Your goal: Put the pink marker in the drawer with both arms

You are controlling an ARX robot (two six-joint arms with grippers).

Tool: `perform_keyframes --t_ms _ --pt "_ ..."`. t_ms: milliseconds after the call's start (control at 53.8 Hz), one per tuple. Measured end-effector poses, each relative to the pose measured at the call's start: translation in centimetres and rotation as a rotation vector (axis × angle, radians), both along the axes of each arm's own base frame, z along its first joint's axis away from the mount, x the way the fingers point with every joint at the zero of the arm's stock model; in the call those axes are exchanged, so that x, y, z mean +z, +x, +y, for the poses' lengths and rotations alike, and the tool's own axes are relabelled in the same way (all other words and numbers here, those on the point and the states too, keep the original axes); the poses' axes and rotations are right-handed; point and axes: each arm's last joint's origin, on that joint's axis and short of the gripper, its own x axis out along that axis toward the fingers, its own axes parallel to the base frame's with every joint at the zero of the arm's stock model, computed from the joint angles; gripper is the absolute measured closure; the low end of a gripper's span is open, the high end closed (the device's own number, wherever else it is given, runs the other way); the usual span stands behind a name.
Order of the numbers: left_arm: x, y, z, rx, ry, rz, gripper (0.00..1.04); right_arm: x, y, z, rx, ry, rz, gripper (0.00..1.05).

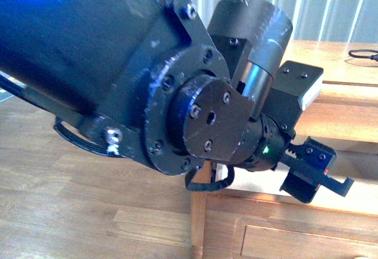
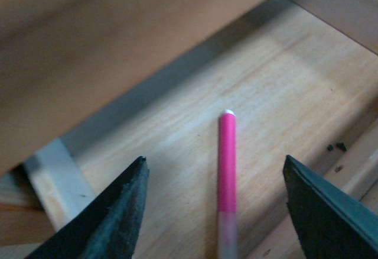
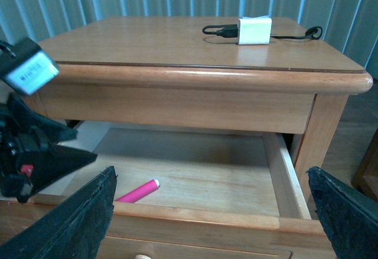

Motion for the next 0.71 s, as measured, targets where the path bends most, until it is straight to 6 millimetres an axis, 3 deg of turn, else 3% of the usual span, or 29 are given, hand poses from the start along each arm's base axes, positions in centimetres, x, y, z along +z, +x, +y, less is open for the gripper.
perform_keyframes --t_ms 223,298,539,707 --pt "4.8 -2.4 3.6 0.143 -0.05 -0.146 0.04 0.0 0.0 0.0 0.0 0.0 0.0 0.08" --pt "6.2 -3.8 5.8 0.202 -0.078 -0.177 0.07 0.0 0.0 0.0 0.0 0.0 0.0 0.08" --pt "9.2 -10.4 16.6 0.51 -0.149 -0.297 0.06 0.0 0.0 0.0 0.0 0.0 0.0 0.08" --pt "8.6 -15.1 21.6 0.655 -0.176 -0.307 0.06 0.0 0.0 0.0 0.0 0.0 0.0 0.08"
